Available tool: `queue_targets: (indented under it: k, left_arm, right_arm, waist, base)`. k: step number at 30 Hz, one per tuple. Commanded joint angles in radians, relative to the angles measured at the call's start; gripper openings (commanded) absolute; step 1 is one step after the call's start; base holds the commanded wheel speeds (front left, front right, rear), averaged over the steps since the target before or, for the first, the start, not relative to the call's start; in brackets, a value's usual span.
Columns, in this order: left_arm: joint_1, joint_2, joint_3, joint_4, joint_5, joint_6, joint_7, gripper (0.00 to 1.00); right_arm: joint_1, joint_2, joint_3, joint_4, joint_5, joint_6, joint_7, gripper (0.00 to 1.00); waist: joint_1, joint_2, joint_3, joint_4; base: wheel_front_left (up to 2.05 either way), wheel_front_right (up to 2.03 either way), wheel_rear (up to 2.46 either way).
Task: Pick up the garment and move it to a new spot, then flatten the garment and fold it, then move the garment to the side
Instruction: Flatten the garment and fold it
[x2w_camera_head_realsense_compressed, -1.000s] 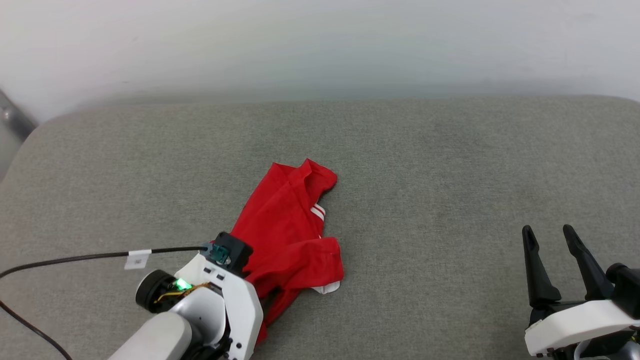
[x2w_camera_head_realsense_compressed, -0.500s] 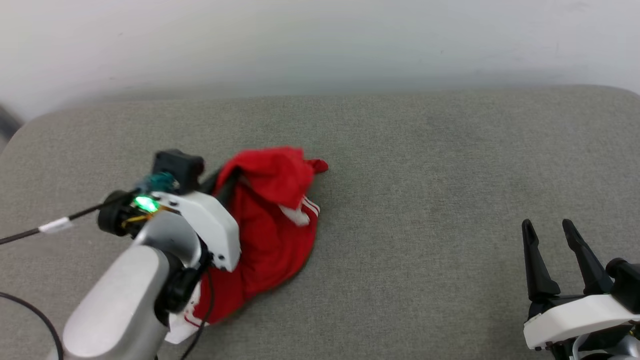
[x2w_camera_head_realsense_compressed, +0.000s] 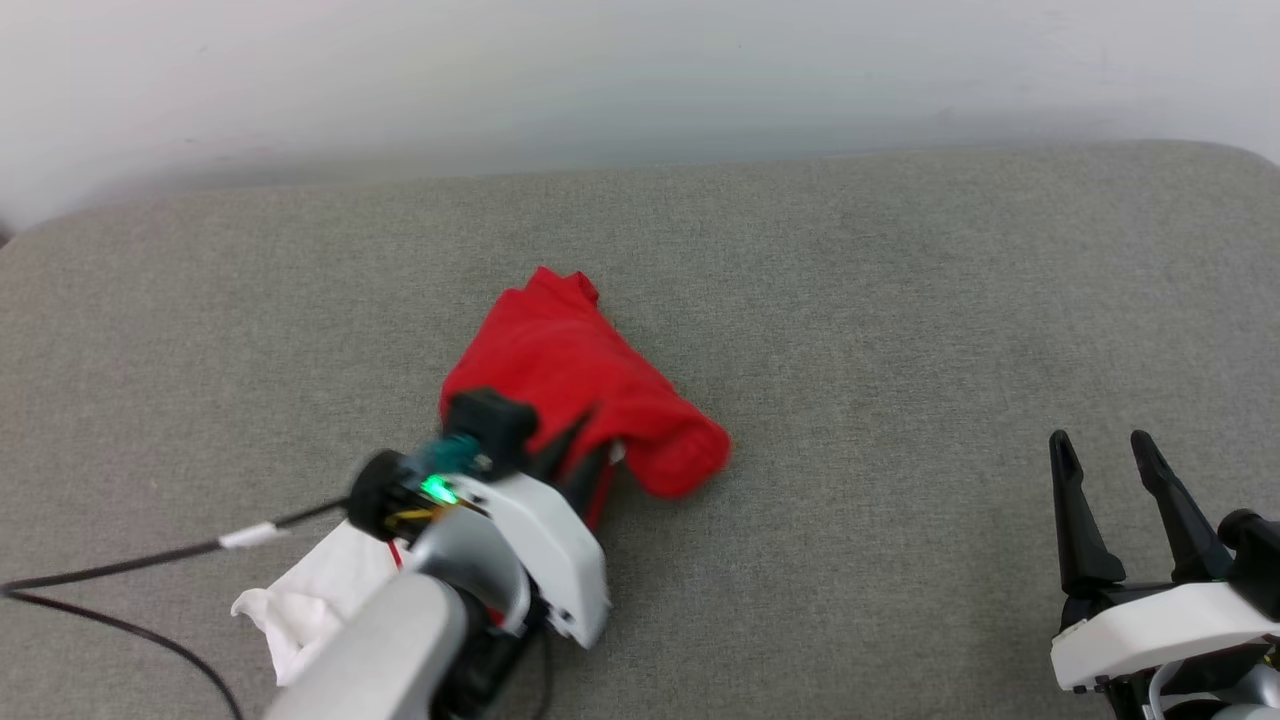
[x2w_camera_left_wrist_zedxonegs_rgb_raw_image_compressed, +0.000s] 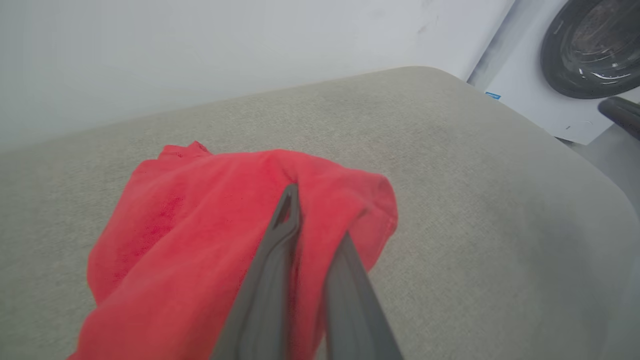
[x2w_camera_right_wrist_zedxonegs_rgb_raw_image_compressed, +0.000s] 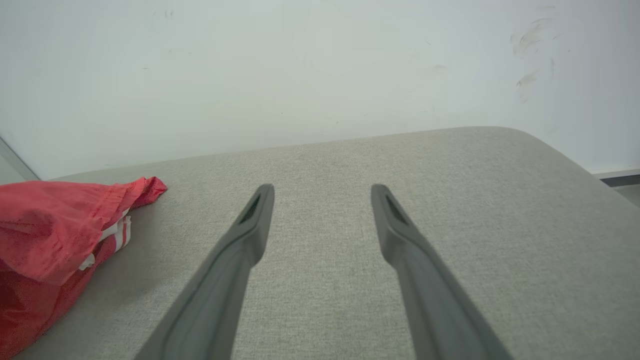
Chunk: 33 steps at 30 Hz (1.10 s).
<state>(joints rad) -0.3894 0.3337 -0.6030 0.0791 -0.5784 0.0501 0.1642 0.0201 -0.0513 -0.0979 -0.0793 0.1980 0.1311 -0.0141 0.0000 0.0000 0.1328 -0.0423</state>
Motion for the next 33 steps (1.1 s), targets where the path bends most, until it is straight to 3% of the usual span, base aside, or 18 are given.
queue_targets:
  k: [1, 7, 13, 14, 15, 16, 23, 29, 33]
  left_arm:
    - [0.017, -0.010, -0.013, -0.011, 0.007, -0.010, 0.000, 0.00]
    - [0.075, -0.073, -0.190, -0.030, 0.026, -0.085, 0.060, 0.00]
    - [0.117, -0.111, -0.338, 0.050, 0.005, -0.156, 0.098, 0.00]
    - [0.117, -0.115, -0.355, 0.066, 0.001, -0.161, 0.095, 0.11]
    - [0.113, -0.114, -0.365, 0.076, -0.001, -0.165, 0.090, 0.48]
    - [0.107, -0.115, -0.379, 0.084, -0.001, -0.169, 0.077, 1.00]
    - [0.055, -0.131, -0.334, 0.067, 0.044, -0.153, -0.118, 1.00]
    - [0.024, -0.127, -0.219, 0.036, 0.065, -0.069, -0.270, 1.00]
    - [0.022, -0.110, -0.124, 0.038, 0.052, 0.011, -0.323, 1.00]
  right_arm:
    - [-0.015, 0.001, -0.001, -0.003, -0.006, -0.001, -0.003, 1.00]
    - [-0.020, 0.001, -0.003, -0.004, -0.012, -0.001, 0.003, 1.00]
    - [-0.027, 0.001, 0.002, 0.000, -0.013, -0.001, 0.005, 1.00]
    - [-0.027, 0.001, 0.002, 0.001, -0.014, -0.001, 0.006, 1.00]
    - [-0.026, 0.001, 0.002, 0.001, -0.015, -0.001, 0.006, 1.00]
    - [-0.025, 0.001, 0.002, 0.001, -0.016, -0.001, 0.007, 1.00]
    - [0.004, 0.001, -0.019, -0.006, -0.024, -0.001, 0.016, 1.00]
    - [0.030, 0.001, -0.026, -0.015, -0.026, -0.001, 0.030, 1.00]
    - [0.046, 0.001, -0.031, -0.024, -0.027, -0.001, 0.039, 1.00]
  waist:
    - [0.0000, 0.0000, 0.001, 0.001]
    - [0.0000, 0.0000, 0.004, 0.010]
    - [0.0000, 0.0000, 0.002, 0.012]
    - [0.0000, 0.0000, 0.001, 0.013]
    - [0.0000, 0.0000, -0.002, 0.013]
    - [0.0000, 0.0000, -0.005, 0.014]
    - [0.0000, 0.0000, -0.051, 0.040]
    - [0.0000, 0.0000, -0.098, 0.067]
    - [0.0000, 0.0000, -0.119, 0.082]
  base:
    - [0.00, 0.00, 0.00]
    - [0.00, 0.00, 0.00]
    - [0.00, 0.00, 0.00]
    - [0.00, 0.00, 0.00]
    - [0.00, 0.00, 0.00]
    - [0.00, 0.00, 0.00]
    - [0.00, 0.00, 0.00]
    - [0.00, 0.00, 0.00]
    - [0.00, 0.00, 0.00]
